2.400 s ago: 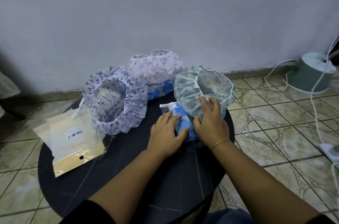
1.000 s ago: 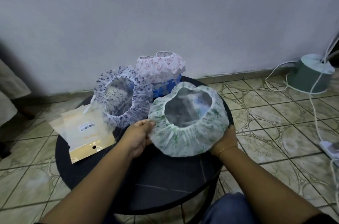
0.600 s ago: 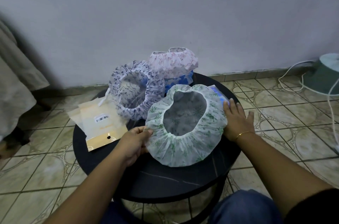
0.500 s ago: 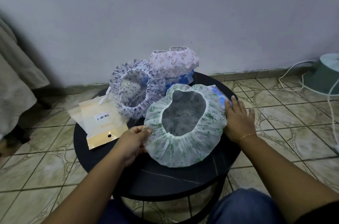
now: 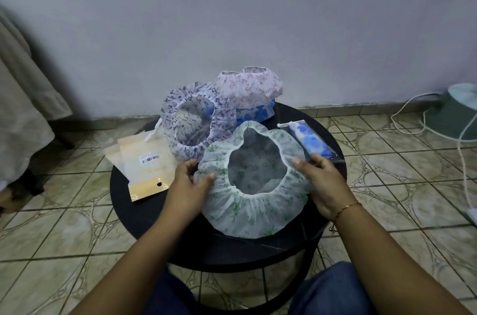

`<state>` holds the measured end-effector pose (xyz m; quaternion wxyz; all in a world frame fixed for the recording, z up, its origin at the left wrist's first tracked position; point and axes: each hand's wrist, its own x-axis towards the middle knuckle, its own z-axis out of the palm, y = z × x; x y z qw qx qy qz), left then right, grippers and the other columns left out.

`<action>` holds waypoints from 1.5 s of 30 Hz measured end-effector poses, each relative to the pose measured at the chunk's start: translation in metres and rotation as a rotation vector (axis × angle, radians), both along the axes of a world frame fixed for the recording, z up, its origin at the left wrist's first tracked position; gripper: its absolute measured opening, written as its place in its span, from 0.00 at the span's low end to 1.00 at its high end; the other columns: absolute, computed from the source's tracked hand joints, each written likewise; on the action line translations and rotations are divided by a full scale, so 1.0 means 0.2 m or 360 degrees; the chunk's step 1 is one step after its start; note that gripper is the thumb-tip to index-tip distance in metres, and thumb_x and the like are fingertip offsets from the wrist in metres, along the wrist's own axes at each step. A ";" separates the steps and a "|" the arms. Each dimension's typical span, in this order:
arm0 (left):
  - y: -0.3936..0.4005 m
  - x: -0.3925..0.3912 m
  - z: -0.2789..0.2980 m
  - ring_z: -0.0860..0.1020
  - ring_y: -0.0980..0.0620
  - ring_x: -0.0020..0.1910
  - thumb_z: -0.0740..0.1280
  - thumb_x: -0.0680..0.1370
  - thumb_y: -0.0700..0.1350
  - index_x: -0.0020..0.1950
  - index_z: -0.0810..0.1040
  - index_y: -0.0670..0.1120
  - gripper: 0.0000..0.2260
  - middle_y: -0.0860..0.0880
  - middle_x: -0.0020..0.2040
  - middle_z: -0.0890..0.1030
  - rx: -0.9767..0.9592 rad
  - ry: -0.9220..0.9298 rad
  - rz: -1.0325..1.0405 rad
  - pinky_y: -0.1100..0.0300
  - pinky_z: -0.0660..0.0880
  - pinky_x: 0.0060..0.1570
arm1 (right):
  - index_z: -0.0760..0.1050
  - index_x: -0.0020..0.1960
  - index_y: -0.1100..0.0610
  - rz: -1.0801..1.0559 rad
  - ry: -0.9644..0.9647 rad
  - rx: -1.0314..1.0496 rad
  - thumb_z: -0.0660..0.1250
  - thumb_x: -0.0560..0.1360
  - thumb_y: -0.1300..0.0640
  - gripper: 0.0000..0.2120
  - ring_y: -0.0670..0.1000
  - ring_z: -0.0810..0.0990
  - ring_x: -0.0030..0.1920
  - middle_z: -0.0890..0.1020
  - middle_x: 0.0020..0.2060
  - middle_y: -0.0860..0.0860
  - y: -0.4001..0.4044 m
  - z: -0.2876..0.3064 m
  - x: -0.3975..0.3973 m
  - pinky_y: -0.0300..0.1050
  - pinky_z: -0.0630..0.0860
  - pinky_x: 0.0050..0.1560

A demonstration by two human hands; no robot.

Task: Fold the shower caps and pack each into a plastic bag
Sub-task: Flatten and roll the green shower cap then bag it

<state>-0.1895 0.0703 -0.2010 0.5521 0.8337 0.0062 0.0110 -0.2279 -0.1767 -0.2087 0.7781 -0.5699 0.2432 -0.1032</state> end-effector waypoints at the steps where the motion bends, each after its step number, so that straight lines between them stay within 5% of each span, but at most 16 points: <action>1: 0.01 -0.01 0.00 0.76 0.51 0.54 0.69 0.76 0.46 0.68 0.67 0.47 0.22 0.51 0.58 0.75 0.0012 -0.0031 -0.0011 0.60 0.71 0.54 | 0.64 0.70 0.57 -0.0033 0.0001 0.0006 0.74 0.70 0.60 0.32 0.53 0.80 0.51 0.78 0.54 0.52 0.00 0.00 0.00 0.50 0.77 0.51; 7: 0.07 -0.02 -0.03 0.77 0.50 0.48 0.69 0.76 0.45 0.59 0.69 0.55 0.15 0.48 0.55 0.78 0.0153 -0.0018 -0.0008 0.58 0.71 0.45 | 0.71 0.60 0.58 -0.0208 0.0178 -0.0407 0.71 0.70 0.69 0.21 0.55 0.79 0.49 0.79 0.52 0.56 -0.04 -0.05 -0.03 0.53 0.76 0.57; 10: 0.06 -0.06 -0.03 0.73 0.49 0.59 0.68 0.76 0.49 0.66 0.71 0.52 0.19 0.48 0.62 0.71 0.0591 -0.0226 0.0032 0.55 0.70 0.57 | 0.66 0.69 0.59 -0.0054 0.0166 -0.0499 0.73 0.69 0.62 0.30 0.56 0.79 0.53 0.79 0.55 0.57 -0.02 -0.03 -0.05 0.54 0.75 0.59; 13: 0.02 -0.11 0.02 0.61 0.47 0.70 0.65 0.75 0.50 0.68 0.70 0.52 0.21 0.48 0.70 0.63 0.0982 -0.0659 0.0091 0.47 0.59 0.67 | 0.61 0.73 0.56 -0.0156 0.0263 -0.1074 0.72 0.71 0.51 0.35 0.56 0.69 0.66 0.68 0.68 0.57 0.00 0.02 -0.06 0.55 0.67 0.67; 17: -0.10 -0.06 0.09 0.60 0.48 0.73 0.52 0.76 0.63 0.69 0.69 0.54 0.25 0.51 0.73 0.65 0.1180 -0.1076 -0.0582 0.49 0.53 0.70 | 0.64 0.71 0.54 -0.0313 0.0259 -0.1854 0.61 0.77 0.47 0.25 0.56 0.62 0.69 0.66 0.70 0.54 0.14 0.12 -0.13 0.54 0.60 0.65; 20: -0.19 0.00 0.05 0.46 0.51 0.77 0.43 0.69 0.76 0.76 0.56 0.58 0.39 0.53 0.78 0.51 0.1608 -0.0823 -0.1072 0.53 0.43 0.72 | 0.65 0.70 0.53 -0.0106 0.0179 -0.2264 0.54 0.80 0.46 0.22 0.53 0.63 0.68 0.68 0.69 0.51 0.25 0.09 -0.15 0.52 0.59 0.63; 23: -0.24 0.05 -0.04 0.39 0.49 0.77 0.40 0.69 0.76 0.78 0.47 0.57 0.41 0.50 0.79 0.42 0.1845 -0.0631 -0.1215 0.51 0.39 0.73 | 0.59 0.74 0.53 0.0160 0.0337 -0.2507 0.48 0.80 0.41 0.27 0.51 0.58 0.73 0.64 0.72 0.50 0.29 0.01 -0.12 0.53 0.54 0.68; 29: -0.24 0.03 -0.17 0.39 0.52 0.77 0.42 0.72 0.72 0.78 0.45 0.57 0.37 0.51 0.79 0.43 0.1744 -0.0420 -0.1206 0.52 0.39 0.74 | 0.48 0.77 0.49 0.0589 0.0545 -0.2543 0.42 0.77 0.34 0.33 0.50 0.48 0.76 0.55 0.76 0.48 0.23 -0.11 -0.08 0.61 0.39 0.72; 32: -0.26 0.02 -0.17 0.39 0.51 0.77 0.41 0.72 0.73 0.78 0.45 0.57 0.37 0.51 0.79 0.42 0.1696 -0.0302 -0.1122 0.50 0.39 0.74 | 0.52 0.76 0.48 0.0553 0.0347 -0.2415 0.44 0.78 0.35 0.31 0.48 0.50 0.76 0.58 0.75 0.46 0.20 -0.09 -0.07 0.60 0.36 0.71; 35: -0.30 -0.03 -0.18 0.38 0.48 0.77 0.42 0.74 0.72 0.78 0.45 0.56 0.37 0.49 0.79 0.42 0.1690 -0.0177 -0.0958 0.48 0.39 0.74 | 0.67 0.69 0.51 0.0028 0.0095 -0.2059 0.48 0.78 0.38 0.26 0.50 0.64 0.70 0.71 0.68 0.48 0.15 -0.06 -0.09 0.55 0.51 0.70; 38: -0.35 -0.07 -0.18 0.40 0.45 0.77 0.41 0.75 0.71 0.79 0.46 0.52 0.37 0.46 0.79 0.42 0.1689 -0.0113 -0.0813 0.46 0.40 0.74 | 0.72 0.65 0.54 -0.0327 0.0360 -0.1817 0.53 0.80 0.46 0.19 0.57 0.67 0.65 0.73 0.63 0.54 0.10 -0.05 -0.12 0.54 0.60 0.63; 42: -0.39 -0.12 -0.18 0.39 0.45 0.77 0.41 0.76 0.69 0.79 0.44 0.46 0.38 0.44 0.78 0.39 0.1618 -0.0156 -0.0609 0.47 0.40 0.73 | 0.73 0.64 0.53 -0.0213 0.0883 -0.1740 0.53 0.79 0.44 0.21 0.58 0.65 0.66 0.71 0.64 0.57 0.06 -0.07 -0.16 0.53 0.60 0.65; 45: -0.42 -0.14 -0.18 0.33 0.50 0.75 0.40 0.74 0.70 0.78 0.41 0.54 0.36 0.49 0.77 0.35 0.1505 -0.0357 -0.0730 0.50 0.34 0.71 | 0.75 0.60 0.53 -0.0098 0.0938 -0.1701 0.53 0.78 0.42 0.21 0.58 0.66 0.64 0.72 0.61 0.57 0.05 -0.07 -0.16 0.52 0.62 0.63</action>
